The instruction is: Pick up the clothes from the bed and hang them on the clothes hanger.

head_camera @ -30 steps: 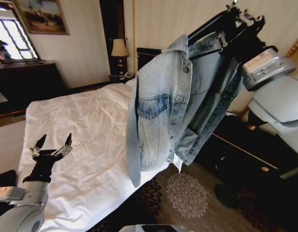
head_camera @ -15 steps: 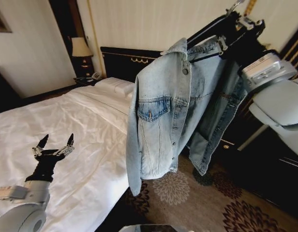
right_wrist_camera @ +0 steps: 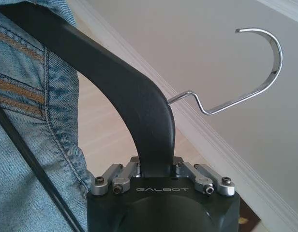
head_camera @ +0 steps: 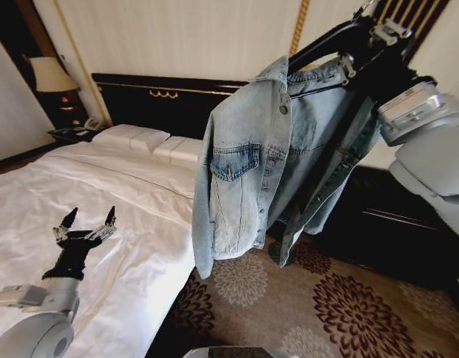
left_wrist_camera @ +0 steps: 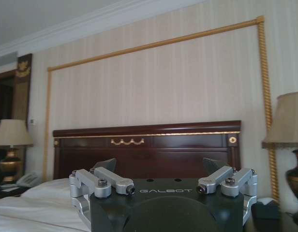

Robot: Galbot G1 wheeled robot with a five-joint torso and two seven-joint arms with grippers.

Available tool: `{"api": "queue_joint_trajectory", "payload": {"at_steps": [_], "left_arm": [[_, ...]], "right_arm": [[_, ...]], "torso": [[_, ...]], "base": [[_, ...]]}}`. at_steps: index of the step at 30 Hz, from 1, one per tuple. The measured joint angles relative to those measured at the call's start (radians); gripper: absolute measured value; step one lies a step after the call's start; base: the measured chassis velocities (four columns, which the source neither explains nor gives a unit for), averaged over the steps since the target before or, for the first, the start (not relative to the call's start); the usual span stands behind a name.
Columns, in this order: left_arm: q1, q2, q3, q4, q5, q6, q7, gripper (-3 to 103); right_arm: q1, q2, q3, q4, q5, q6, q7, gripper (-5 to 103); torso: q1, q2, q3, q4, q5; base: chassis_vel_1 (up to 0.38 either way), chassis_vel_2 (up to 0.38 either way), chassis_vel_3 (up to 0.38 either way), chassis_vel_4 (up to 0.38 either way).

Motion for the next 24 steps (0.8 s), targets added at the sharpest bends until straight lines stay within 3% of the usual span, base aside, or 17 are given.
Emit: {"api": "queue_joint_trajectory", "payload": {"at_steps": [24], "left_arm": [[-0.013,0.001,0.03,0.002,0.012,0.001,0.0,100]], "right_arm": [[-0.039,-0.052,0.046,0.05,0.06,-0.043,0.025,25]], "torso": [[0.017,0.038,0.021,-0.0001,0.0001]], "base": [[-0.131,-0.13,-0.125,-0.126]]}}
